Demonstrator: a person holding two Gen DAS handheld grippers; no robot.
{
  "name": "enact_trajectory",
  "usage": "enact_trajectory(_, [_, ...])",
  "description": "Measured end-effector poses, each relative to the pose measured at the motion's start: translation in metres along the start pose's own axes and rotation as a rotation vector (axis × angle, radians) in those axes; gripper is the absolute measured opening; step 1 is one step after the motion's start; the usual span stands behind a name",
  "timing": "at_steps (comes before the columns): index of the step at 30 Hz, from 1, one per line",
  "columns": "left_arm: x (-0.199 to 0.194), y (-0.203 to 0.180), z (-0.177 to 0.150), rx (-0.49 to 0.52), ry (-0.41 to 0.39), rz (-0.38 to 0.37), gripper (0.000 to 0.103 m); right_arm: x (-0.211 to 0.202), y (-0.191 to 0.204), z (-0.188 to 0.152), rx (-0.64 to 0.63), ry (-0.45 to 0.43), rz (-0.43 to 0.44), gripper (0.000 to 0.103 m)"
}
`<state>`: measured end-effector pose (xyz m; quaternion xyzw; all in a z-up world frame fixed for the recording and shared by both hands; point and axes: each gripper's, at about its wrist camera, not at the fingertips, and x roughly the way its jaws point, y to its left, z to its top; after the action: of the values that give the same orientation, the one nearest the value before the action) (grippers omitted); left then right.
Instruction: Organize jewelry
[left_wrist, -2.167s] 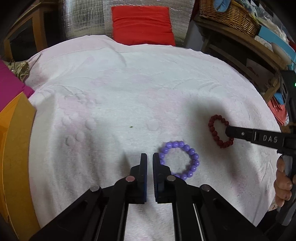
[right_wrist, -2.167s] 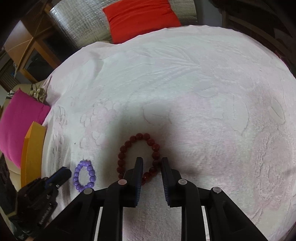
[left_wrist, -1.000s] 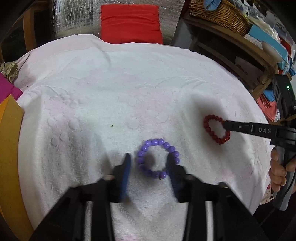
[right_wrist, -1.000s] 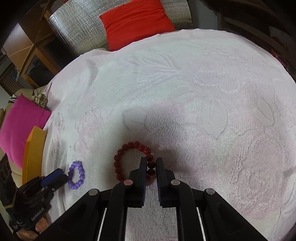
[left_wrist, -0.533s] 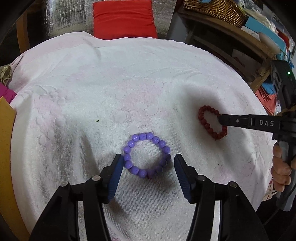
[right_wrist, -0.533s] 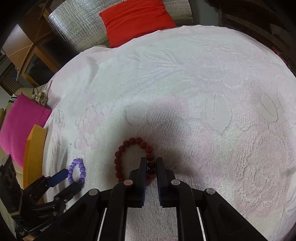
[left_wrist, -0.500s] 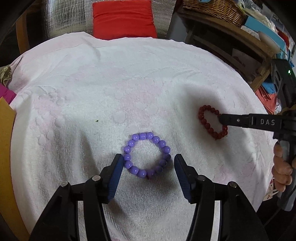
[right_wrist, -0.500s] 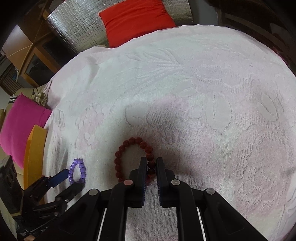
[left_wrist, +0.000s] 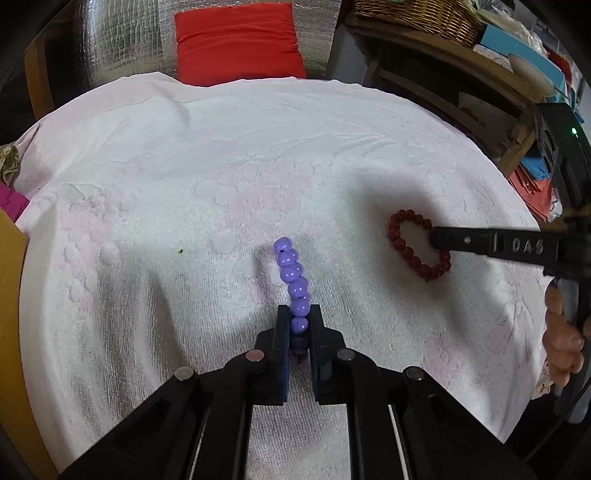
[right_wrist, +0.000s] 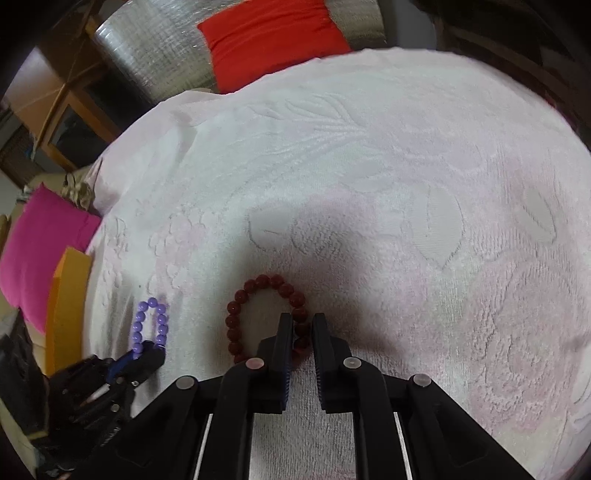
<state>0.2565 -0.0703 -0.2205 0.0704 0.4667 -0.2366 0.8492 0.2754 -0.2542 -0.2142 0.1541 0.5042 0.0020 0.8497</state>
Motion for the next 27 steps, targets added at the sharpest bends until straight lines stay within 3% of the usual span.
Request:
enact_trajectory(4, [-0.006,0.004,0.005,-0.024,-0.029,0.011,0.009,-0.001,0.010,-0.002,-0.061,-0.033,-0.041,0.011])
enact_trajectory(11, [-0.025,0.019,0.005,-0.061,-0.090,0.034,0.009,-0.019,0.017,0.000,-0.068,-0.122,0.020,0.011])
enact_trajectory(27, [-0.061,0.039,0.002,-0.102,-0.184,0.161,0.009,-0.038,0.058,-0.003,-0.110,-0.239,0.121,0.011])
